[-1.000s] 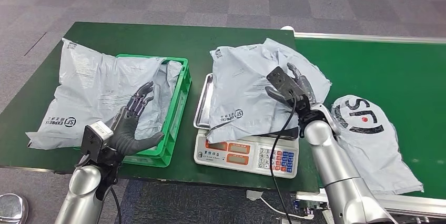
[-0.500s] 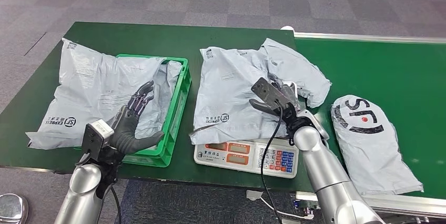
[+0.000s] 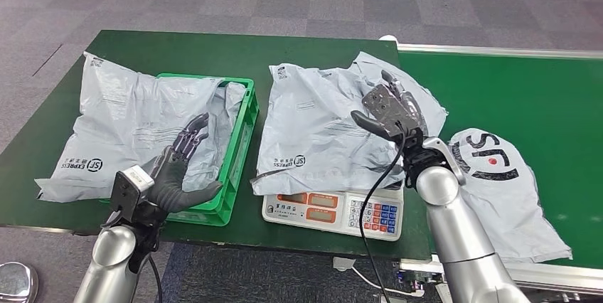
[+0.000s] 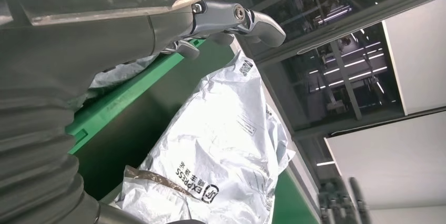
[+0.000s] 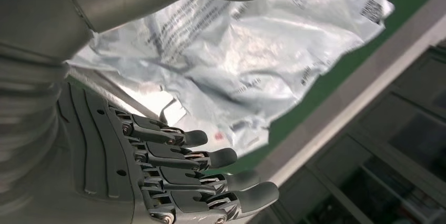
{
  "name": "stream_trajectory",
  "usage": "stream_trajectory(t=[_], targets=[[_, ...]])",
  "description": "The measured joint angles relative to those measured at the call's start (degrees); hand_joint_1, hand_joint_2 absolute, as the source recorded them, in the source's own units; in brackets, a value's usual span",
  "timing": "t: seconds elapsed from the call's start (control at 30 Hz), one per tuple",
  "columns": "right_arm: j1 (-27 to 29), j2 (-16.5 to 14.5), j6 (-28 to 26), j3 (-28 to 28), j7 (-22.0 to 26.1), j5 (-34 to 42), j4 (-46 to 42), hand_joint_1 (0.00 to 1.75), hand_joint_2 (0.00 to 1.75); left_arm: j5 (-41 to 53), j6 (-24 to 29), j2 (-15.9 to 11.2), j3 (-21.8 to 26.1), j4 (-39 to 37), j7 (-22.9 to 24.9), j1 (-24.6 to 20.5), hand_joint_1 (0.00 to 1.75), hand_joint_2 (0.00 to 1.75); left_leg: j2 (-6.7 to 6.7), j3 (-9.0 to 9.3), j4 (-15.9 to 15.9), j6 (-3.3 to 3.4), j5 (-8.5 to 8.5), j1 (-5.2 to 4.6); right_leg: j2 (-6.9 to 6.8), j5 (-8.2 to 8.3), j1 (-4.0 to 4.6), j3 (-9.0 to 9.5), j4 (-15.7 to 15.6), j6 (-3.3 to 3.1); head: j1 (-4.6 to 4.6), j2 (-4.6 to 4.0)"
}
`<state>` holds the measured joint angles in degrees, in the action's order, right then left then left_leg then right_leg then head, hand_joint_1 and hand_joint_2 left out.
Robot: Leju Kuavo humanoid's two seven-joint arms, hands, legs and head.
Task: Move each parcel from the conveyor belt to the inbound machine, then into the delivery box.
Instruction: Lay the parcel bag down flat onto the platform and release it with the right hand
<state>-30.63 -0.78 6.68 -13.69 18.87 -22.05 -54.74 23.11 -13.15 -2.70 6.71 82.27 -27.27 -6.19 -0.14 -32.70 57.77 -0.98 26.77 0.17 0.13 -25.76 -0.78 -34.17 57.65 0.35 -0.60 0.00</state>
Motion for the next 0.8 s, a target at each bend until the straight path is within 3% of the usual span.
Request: stream_trajectory(t=[0.5,0.8], targets=[[1.3,1.2,-0.9,0.9,-0.3,0.1,-7.2,0.0,1.75,-0.2,0.0,-0.2,0.0,1.7,0.4,1.4,0.0,1.75,0.0,0.0,0.0,0.0,0.0,0.0,-0.01,0.0,0.0,0.01,0.0,-0.01,0.0,0.0],[6.2,1.4,-4.5,5.3,1.3,-1.2,-18.3,0.0,1.75,-0.2,-0.2,-0.2,0.0,4.3,1.5,3.2,0.0,1.75,-0.02,-0.01,0.0,0.0,0.01,0.01,-0.02,0.0,0.0,0.0,0.0,0.0,0.0,0.0]])
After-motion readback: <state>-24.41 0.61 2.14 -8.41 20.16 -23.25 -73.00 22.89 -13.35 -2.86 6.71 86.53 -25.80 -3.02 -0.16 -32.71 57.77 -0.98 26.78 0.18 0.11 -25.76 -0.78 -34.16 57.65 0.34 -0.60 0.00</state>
